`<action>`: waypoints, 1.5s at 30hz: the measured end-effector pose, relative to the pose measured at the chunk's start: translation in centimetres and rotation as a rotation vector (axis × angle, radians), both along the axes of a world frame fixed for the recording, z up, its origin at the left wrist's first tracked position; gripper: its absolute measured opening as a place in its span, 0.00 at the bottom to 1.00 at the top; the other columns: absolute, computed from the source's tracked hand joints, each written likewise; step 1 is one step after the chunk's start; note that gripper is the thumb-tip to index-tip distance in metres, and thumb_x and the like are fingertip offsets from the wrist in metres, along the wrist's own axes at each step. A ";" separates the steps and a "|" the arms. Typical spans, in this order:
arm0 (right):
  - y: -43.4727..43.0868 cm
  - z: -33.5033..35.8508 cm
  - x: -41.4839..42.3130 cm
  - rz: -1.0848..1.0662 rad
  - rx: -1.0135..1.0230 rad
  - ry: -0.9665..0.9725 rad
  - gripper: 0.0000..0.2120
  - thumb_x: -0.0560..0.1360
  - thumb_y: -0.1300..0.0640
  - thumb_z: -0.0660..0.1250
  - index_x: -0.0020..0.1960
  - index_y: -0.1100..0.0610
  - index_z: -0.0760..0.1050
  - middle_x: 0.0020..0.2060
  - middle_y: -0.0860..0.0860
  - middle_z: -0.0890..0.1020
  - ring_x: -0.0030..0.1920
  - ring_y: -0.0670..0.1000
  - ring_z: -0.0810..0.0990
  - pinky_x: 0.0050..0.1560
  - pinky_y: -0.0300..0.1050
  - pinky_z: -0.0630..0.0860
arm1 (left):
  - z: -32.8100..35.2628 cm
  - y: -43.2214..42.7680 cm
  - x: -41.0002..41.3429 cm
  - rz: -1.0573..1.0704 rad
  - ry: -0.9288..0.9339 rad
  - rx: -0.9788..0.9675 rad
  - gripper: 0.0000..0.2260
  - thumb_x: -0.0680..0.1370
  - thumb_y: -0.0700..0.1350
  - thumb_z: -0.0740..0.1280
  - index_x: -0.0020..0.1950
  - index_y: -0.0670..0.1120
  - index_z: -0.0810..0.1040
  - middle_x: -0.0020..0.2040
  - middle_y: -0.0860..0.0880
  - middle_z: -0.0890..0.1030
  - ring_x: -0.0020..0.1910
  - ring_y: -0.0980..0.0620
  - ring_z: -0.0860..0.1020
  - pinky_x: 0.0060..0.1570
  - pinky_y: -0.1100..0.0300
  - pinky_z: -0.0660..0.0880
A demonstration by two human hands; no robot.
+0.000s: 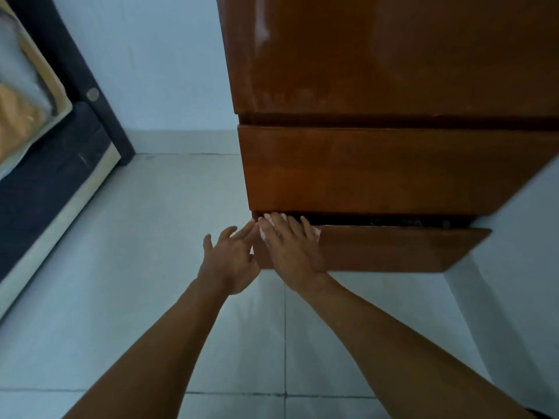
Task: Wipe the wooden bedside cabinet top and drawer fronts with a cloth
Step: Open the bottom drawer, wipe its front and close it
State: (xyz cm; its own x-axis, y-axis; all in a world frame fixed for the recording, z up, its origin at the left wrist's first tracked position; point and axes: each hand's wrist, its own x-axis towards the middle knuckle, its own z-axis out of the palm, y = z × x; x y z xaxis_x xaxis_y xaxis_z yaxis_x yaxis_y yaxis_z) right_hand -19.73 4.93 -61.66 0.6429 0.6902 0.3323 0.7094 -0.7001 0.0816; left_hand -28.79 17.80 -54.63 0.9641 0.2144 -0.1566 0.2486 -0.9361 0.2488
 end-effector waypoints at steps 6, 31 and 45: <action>-5.3 1.1 2.0 -0.096 0.087 -0.017 0.14 0.82 0.52 0.60 0.65 0.51 0.75 0.60 0.52 0.80 0.55 0.58 0.79 0.60 0.58 0.72 | 0.7 -3.6 2.2 0.079 0.085 0.164 0.30 0.80 0.55 0.52 0.81 0.48 0.58 0.80 0.49 0.62 0.80 0.40 0.55 0.74 0.29 0.48; -32.5 0.8 10.9 -0.533 -0.063 -0.266 0.11 0.84 0.62 0.57 0.59 0.65 0.75 0.56 0.66 0.76 0.50 0.66 0.75 0.47 0.59 0.71 | 0.2 -5.8 2.4 0.186 0.136 0.206 0.41 0.76 0.68 0.54 0.83 0.49 0.45 0.83 0.47 0.54 0.80 0.39 0.55 0.72 0.28 0.52; -10.6 1.2 3.0 0.148 0.379 0.052 0.18 0.77 0.64 0.65 0.67 0.59 0.78 0.66 0.53 0.80 0.66 0.57 0.78 0.64 0.54 0.77 | -1.0 -5.4 1.9 0.183 0.092 0.205 0.43 0.75 0.69 0.55 0.83 0.50 0.45 0.83 0.48 0.52 0.80 0.39 0.55 0.72 0.29 0.54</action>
State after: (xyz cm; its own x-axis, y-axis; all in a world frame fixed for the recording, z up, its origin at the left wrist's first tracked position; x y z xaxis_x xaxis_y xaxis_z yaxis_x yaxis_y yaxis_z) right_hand -16.72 -5.70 -60.51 0.5686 0.6113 0.5505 0.8011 -0.5635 -0.2017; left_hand -26.84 12.36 -55.65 0.8904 0.4193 -0.1770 0.4304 -0.9022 0.0280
